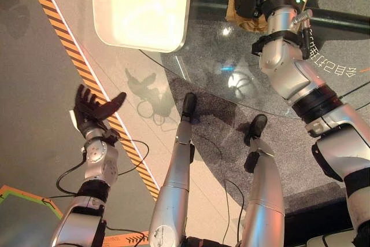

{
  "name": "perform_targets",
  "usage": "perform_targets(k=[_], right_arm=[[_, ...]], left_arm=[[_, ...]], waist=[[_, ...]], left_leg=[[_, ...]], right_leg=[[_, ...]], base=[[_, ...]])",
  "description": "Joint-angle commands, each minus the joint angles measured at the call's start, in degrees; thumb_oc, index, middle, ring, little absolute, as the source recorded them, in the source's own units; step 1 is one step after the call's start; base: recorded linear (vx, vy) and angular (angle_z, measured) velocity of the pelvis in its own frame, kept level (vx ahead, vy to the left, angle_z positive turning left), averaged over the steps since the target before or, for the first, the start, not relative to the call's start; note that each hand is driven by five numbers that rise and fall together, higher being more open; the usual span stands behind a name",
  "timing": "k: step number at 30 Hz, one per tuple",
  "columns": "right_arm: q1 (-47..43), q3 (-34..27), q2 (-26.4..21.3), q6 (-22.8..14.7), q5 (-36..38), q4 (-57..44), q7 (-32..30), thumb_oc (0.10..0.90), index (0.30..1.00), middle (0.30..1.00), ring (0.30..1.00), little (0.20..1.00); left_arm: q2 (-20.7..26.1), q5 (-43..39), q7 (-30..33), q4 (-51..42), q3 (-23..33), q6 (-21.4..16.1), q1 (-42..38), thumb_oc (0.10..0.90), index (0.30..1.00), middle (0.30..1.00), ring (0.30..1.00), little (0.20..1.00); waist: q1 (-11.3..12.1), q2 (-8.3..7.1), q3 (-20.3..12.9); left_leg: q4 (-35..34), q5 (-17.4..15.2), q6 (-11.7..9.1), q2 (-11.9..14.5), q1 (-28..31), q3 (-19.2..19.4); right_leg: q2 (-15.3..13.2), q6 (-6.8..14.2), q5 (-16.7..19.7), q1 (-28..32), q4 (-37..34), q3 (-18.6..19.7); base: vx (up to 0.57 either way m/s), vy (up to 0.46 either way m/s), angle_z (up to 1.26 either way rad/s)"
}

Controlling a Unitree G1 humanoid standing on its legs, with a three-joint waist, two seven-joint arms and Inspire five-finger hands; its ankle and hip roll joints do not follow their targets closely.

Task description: Wipe the table with a cloth and put it in the basket.

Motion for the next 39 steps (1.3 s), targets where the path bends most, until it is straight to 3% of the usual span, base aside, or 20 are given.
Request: perform_targets(k=[1,6,14,25,29,39], right_arm=[[2.5,-5.5,-3.5,-3.5,-0.5,-10.2,-6.0,0.100,0.300,0.300,0.300,0.200],[9.8,-10.8,-4.3,-5.6,-1.7,-17.0,-6.3,0.100,0.300,0.300,0.300,0.200],[17.6,-16.8,-3.5,-9.2,-2.9,-23.1,-5.3,0.100,0.300,0.300,0.300,0.200],[25.2,-23.6,-2.4,-13.2,-3.7,-30.5,-2.5,0.100,0.300,0.300,0.300,0.200],[26.3,-25.4,-1.8,-14.5,-4.0,-32.7,-1.1,0.100,0.300,0.300,0.300,0.200],[26.7,-28.0,-2.0,-17.4,-2.9,-39.4,4.5,0.100,0.300,0.300,0.300,0.200]], left_arm=[[4.9,4.0,10.3,-2.3,6.4,-6.8,-0.1,0.800,0.900,0.900,0.900,0.900],[5.6,6.6,15.8,-5.4,9.7,-9.2,-0.5,0.800,0.900,0.900,0.900,0.900],[3.6,13.5,19.4,-13.5,12.6,-12.6,0.5,0.800,0.900,0.900,0.900,0.900],[4.5,22.8,21.2,-31.2,12.8,-12.0,1.1,0.800,0.900,0.900,0.900,0.900],[4.5,25.1,17.2,-37.0,11.6,-11.2,1.0,0.800,0.900,0.900,0.900,0.900],[4.8,23.6,-1.5,-45.6,6.3,-7.9,-0.3,0.800,0.900,0.900,0.900,0.900]], waist=[[-1.2,-2.78,-0.3],[-2.6,-3.57,-0.3],[-3.8,-4.20,-0.3],[-4.7,-4.52,-0.3],[-5.0,-4.49,-0.3],[-6.2,-4.10,-0.3]], left_leg=[[1.9,-4.0,6.9,-6.0,1.0,4.8],[2.2,-4.3,7.0,-5.8,1.1,5.3],[2.6,-4.7,7.0,-5.7,1.3,5.9],[2.5,-4.7,7.2,-5.8,2.4,6.5],[2.4,-4.6,7.2,-5.8,2.9,6.9],[2.3,-4.2,7.2,-5.6,3.4,7.7]], right_leg=[[6.4,-2.8,2.7,2.6,-7.0,-3.2],[6.8,-2.7,2.6,2.6,-6.8,-2.4],[7.2,-2.6,2.5,3.0,-6.8,-1.5],[7.8,-2.4,2.9,3.7,-6.6,-0.4],[7.9,-2.2,3.0,4.2,-6.6,-0.2],[8.1,-1.8,3.5,4.5,-6.4,0.7]], base=[[0.00,0.000,0.00],[0.00,0.003,-0.02],[0.00,0.002,-0.03],[0.00,0.000,0.00],[0.01,-0.002,-0.02],[0.00,0.004,-0.01]])
